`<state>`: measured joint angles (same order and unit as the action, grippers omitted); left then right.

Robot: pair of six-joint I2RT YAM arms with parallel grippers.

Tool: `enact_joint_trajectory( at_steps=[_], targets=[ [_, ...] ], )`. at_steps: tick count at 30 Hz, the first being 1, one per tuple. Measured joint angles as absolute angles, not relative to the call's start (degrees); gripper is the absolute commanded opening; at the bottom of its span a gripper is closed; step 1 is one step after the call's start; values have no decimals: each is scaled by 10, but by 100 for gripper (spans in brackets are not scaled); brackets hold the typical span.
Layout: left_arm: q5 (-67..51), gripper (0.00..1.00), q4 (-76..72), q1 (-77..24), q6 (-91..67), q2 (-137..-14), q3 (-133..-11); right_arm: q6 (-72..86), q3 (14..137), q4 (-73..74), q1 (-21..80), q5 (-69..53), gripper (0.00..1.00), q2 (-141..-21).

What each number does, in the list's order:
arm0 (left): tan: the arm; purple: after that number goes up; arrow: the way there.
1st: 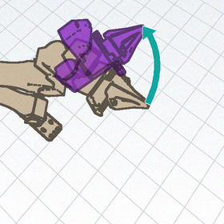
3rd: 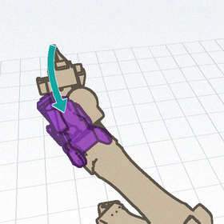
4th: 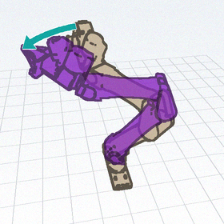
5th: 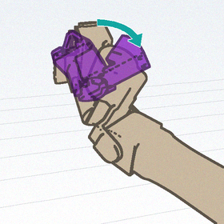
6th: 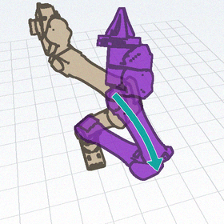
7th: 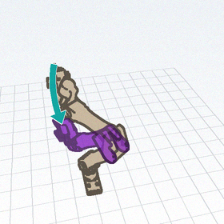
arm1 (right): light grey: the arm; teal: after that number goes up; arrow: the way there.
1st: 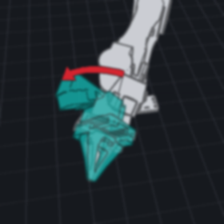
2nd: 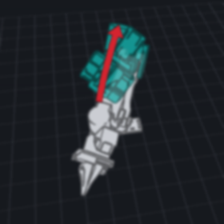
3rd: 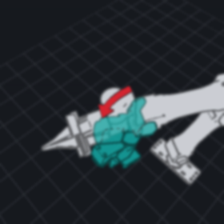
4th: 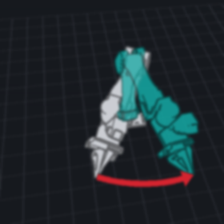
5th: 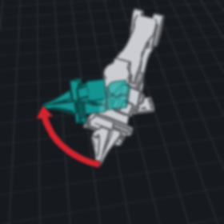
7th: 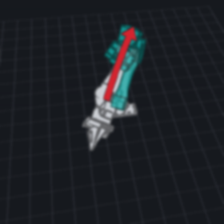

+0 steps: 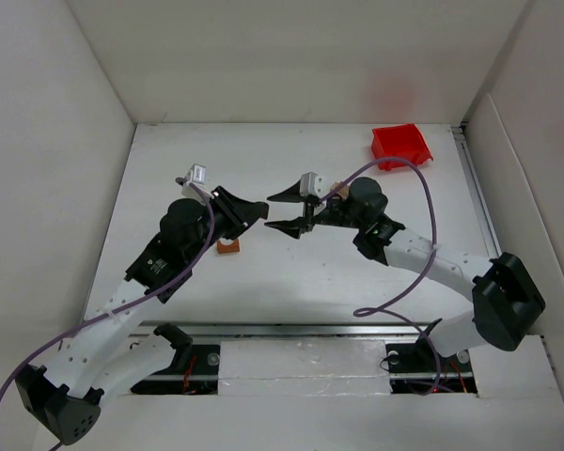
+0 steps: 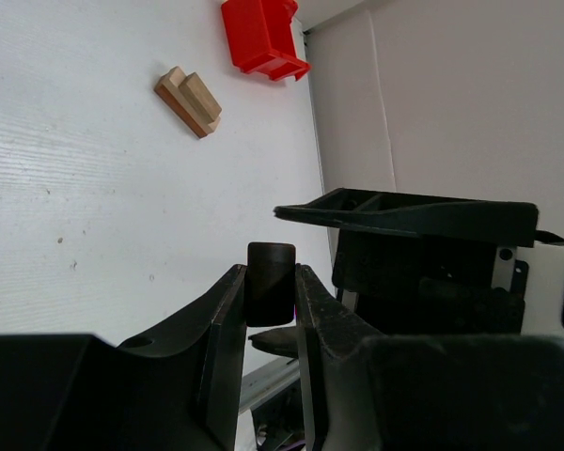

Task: Build the wood block tower

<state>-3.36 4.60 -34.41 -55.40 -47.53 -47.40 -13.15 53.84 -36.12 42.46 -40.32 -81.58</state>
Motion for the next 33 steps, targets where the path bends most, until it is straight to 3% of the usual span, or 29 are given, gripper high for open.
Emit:
enact_joint_trajectory(
  at_steps=[12,27,29,33],
  targets=[
    [-32,0,46,-344,-553,-474,-474,-86,538,-386,426,-404,57,-833],
    [-29,0,47,-344,-548,-474,-474,-63,540,-409,429,-404,39,-843],
    [-29,0,47,-344,-547,-474,-474,-62,540,-409,428,-404,39,-844],
    [-29,0,48,-344,-545,-474,-474,-60,540,-410,428,-404,49,-844]
  ],
)
